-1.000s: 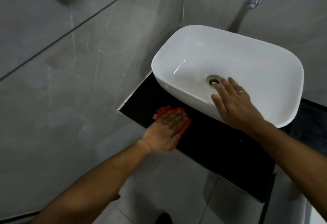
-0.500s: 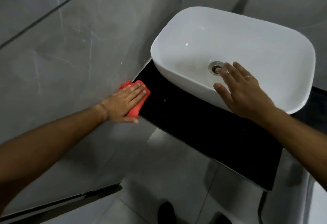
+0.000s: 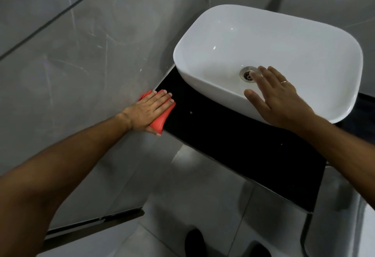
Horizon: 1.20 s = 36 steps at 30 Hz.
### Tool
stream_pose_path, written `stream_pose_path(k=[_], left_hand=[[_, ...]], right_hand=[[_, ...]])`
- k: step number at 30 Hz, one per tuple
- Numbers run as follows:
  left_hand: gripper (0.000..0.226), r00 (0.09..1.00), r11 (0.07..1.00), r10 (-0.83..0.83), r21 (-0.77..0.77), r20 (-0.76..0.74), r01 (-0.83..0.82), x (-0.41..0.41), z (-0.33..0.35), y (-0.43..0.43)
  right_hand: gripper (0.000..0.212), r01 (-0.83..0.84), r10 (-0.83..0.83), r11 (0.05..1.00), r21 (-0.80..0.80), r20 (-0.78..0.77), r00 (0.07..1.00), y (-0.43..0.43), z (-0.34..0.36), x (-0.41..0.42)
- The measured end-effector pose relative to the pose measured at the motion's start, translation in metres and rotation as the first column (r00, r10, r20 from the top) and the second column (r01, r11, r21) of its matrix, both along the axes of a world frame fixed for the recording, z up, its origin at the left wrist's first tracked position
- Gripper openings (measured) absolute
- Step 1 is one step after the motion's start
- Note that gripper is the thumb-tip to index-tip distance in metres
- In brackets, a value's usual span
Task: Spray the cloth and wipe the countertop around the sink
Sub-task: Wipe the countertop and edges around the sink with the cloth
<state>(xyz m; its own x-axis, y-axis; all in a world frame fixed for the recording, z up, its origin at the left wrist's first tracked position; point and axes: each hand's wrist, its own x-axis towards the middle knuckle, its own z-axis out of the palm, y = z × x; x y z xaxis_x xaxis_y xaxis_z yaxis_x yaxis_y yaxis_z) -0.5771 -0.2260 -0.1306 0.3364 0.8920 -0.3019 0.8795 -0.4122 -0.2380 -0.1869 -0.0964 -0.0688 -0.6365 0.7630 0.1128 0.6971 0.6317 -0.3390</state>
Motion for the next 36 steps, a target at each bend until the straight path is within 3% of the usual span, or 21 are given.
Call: stream_pose_path(k=[9, 21, 31, 36], left_hand=[[0.112, 0.959, 0.992, -0.115, 0.073, 0.258, 0.099, 0.106, -0.019, -0.008], [0.11, 0.927, 0.986, -0.164, 0.066, 0.337, 0.15, 0.27, -0.038, -0.02], [0.106, 0.914, 0.969, -0.245, 0.079, 0.324, 0.232, 0.388, -0.04, -0.028], [0.113, 0.9, 0.972, -0.232, 0.068, 0.368, 0.223, 0.432, -0.035, -0.03]], right_hand=[[0.073, -0.039, 0.04, 0.997, -0.066, 0.006, 0.999, -0.005, 0.015, 0.013], [0.072, 0.016, -0.012, 0.999, -0.033, 0.133, 0.991, -0.001, 0.027, 0.101], [0.056, 0.042, -0.044, 0.998, -0.043, -0.048, 0.998, -0.014, 0.024, 0.154], [0.055, 0.23, -0.239, 0.971, -0.068, -0.222, 0.945, -0.038, 0.011, 0.182]])
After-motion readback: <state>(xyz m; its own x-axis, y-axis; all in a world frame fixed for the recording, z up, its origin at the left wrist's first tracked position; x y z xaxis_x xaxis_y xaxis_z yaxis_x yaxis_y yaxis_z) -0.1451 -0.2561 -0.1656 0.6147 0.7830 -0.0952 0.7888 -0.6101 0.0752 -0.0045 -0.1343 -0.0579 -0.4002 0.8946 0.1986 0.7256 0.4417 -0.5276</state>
